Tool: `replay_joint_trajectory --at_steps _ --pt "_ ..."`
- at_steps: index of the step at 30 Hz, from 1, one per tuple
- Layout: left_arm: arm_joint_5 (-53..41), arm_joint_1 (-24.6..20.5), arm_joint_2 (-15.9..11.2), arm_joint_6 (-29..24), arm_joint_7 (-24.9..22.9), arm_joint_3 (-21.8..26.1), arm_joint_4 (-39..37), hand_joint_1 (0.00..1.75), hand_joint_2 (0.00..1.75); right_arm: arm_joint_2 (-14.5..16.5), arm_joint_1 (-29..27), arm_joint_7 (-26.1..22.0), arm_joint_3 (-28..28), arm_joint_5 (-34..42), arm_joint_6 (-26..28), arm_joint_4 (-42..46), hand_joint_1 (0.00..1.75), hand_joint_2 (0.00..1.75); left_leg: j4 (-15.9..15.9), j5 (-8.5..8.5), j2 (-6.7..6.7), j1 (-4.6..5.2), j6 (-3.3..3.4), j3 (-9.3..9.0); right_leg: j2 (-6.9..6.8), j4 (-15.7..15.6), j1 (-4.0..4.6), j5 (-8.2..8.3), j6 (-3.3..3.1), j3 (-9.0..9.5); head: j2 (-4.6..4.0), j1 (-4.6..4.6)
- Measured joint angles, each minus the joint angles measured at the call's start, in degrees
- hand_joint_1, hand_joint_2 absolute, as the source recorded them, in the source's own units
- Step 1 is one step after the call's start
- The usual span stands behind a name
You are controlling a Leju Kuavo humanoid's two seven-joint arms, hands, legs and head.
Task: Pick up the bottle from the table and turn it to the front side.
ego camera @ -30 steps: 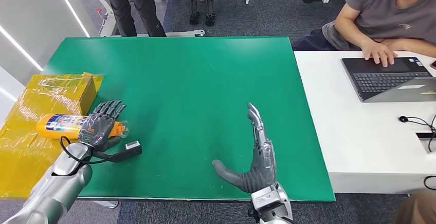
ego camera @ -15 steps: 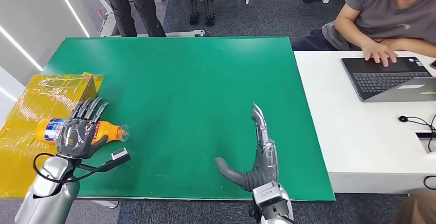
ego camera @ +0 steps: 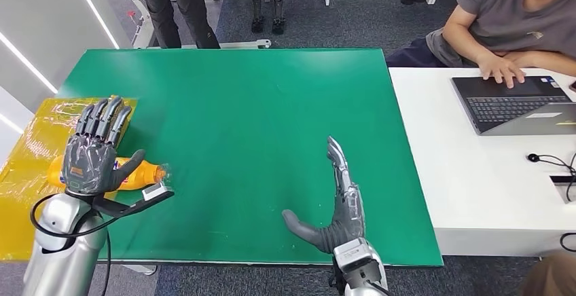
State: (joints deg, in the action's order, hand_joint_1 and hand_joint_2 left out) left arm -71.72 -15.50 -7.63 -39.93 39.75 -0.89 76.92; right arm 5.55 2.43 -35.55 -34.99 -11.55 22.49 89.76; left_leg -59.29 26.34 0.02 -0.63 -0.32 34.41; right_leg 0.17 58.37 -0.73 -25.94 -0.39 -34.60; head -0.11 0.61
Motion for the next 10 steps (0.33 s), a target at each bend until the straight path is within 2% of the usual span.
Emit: replay_joint_trajectory --at_steps 4,7,9,10 --pt "12.49 -0.93 5.64 0.00 0.01 -1.78 4.60 0.00 1.75 0.63 0.62 0.84 0.06 -0.89 -1.69 -0.34 0.00 1.75 -0.02 0.01 0.01 0.02 0.01 0.00 0.01 -0.02 -0.02 0.01 0.01 0.02 0.00 -0.01" --pt "32.08 -1.13 9.41 0.02 0.01 -3.74 6.86 0.00 1.75 0.80 1.14 0.88 0.00 -1.02 -1.50 -0.60 0.00 1.75 -0.04 0.01 -0.01 0.02 0.02 0.00 -0.01 -0.03 -0.02 0.01 0.02 0.02 0.00 -0.01" --pt "48.05 -1.11 10.59 0.04 0.02 -7.33 8.15 0.00 1.75 0.81 1.67 0.74 -0.09 -0.80 -0.72 -0.72 0.00 1.75 -0.04 0.01 -0.02 0.01 0.02 0.01 -0.02 -0.03 -0.01 0.01 0.02 0.03 0.00 -0.01" --pt "52.23 -1.10 10.78 0.04 0.02 -8.46 8.50 0.00 1.75 0.81 1.81 0.69 -0.12 -0.72 -0.47 -0.74 0.00 1.75 -0.04 0.01 -0.02 0.00 0.02 0.01 -0.03 -0.03 -0.01 0.01 0.02 0.03 0.00 -0.01"
